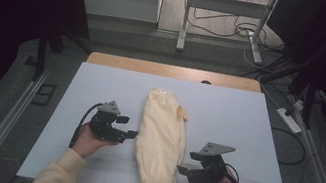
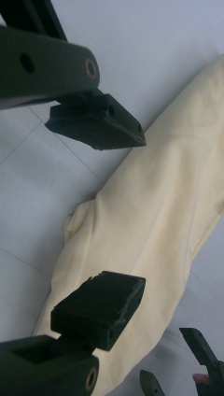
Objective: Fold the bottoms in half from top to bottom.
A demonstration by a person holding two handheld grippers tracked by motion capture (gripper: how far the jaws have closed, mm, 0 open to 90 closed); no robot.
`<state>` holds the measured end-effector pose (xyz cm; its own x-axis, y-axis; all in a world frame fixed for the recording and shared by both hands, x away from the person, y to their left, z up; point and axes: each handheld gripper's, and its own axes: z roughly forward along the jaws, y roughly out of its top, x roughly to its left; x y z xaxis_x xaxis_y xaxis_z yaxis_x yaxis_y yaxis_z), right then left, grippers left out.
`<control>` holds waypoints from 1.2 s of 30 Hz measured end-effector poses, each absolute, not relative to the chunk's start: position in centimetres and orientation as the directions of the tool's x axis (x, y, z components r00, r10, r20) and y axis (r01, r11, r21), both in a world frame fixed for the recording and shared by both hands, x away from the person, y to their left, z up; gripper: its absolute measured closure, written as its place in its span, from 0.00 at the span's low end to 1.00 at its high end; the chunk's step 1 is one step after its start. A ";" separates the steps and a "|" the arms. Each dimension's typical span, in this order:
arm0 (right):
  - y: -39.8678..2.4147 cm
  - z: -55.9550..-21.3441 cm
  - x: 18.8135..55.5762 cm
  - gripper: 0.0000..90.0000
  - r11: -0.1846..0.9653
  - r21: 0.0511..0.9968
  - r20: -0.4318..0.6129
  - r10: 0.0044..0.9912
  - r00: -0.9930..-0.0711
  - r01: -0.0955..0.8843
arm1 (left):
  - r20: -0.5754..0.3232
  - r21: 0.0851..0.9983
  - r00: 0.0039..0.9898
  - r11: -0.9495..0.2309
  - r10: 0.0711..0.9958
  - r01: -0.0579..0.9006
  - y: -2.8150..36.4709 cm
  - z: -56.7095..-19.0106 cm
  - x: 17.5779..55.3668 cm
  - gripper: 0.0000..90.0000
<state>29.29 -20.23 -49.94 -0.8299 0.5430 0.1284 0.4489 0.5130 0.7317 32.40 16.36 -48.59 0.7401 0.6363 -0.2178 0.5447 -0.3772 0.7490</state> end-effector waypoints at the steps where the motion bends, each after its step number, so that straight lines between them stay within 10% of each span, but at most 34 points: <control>1: -20.2 -50.0 29.4 0.32 0.512 0.733 0.127 0.543 -0.830 0.447 | -0.219 0.749 0.740 -0.376 0.636 0.545 16.4 -48.6 32.4 0.32; 36: -18.2 -49.2 35.4 0.32 0.492 0.747 0.100 0.582 -0.807 0.447 | -0.248 0.742 0.720 -0.350 0.648 0.571 15.0 -48.8 35.9 0.31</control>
<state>35.36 -18.22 -49.15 -0.8072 0.5819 0.0995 0.4469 0.4922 0.7470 35.90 14.96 -48.85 0.7203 0.6477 -0.2485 0.5711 -0.3504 0.7423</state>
